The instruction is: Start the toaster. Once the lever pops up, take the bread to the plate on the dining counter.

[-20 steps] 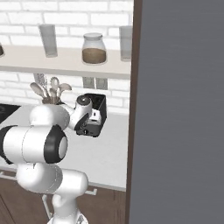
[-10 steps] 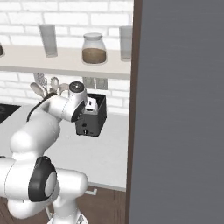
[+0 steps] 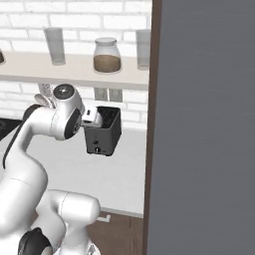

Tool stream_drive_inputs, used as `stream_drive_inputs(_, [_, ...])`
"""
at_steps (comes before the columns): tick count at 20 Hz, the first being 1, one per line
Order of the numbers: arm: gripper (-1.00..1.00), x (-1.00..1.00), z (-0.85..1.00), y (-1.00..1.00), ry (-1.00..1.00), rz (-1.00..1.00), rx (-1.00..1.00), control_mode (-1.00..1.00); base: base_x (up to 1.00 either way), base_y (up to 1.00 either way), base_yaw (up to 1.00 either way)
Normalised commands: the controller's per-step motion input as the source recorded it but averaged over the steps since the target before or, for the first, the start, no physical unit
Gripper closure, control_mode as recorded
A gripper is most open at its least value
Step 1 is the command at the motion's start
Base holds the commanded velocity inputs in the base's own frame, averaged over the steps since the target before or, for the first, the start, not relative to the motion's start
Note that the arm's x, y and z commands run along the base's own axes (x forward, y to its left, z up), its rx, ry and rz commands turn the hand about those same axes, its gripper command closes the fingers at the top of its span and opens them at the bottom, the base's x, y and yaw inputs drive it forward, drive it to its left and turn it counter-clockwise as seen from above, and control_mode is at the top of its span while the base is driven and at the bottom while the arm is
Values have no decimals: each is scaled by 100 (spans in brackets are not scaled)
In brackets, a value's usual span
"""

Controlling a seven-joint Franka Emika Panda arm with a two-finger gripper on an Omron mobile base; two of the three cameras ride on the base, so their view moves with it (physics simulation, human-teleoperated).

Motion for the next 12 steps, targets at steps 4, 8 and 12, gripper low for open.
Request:
stream_drive_inputs(4, [100,-4,4,52,-7,-11,-10,-100,0,0,0])
stream_drive_inputs(8, [100,6,2,21,-7,-3,-6,-100,0,0,0])
stream_drive_inputs(12, [-100,6,34,0,-9,0,0,-100,0,0,0])
